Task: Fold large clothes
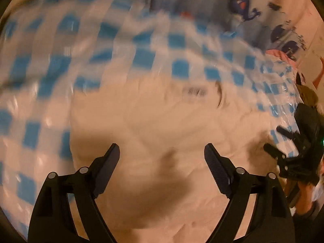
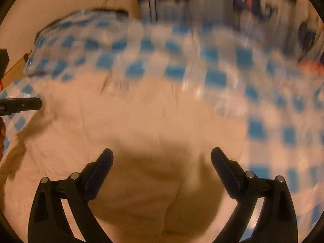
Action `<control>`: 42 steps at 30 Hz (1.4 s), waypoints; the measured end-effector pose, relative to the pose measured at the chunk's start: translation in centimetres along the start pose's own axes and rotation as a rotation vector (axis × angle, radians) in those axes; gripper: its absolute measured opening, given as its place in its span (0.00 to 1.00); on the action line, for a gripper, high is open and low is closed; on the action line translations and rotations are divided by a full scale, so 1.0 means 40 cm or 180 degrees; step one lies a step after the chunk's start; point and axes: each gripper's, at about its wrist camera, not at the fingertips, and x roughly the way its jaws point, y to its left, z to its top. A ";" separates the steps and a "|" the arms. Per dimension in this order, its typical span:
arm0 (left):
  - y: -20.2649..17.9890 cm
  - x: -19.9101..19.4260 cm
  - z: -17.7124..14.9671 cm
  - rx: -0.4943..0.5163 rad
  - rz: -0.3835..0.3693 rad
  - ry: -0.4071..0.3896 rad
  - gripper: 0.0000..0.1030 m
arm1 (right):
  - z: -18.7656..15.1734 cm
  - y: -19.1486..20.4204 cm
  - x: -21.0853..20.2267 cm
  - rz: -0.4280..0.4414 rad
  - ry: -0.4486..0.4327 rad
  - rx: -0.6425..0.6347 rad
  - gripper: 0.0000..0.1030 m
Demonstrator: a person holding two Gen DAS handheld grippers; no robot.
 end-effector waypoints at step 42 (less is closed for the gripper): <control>0.428 -0.523 -0.852 -0.1858 -0.0983 0.0245 0.88 | -0.773 -0.204 -0.507 0.2268 0.1078 0.1995 0.93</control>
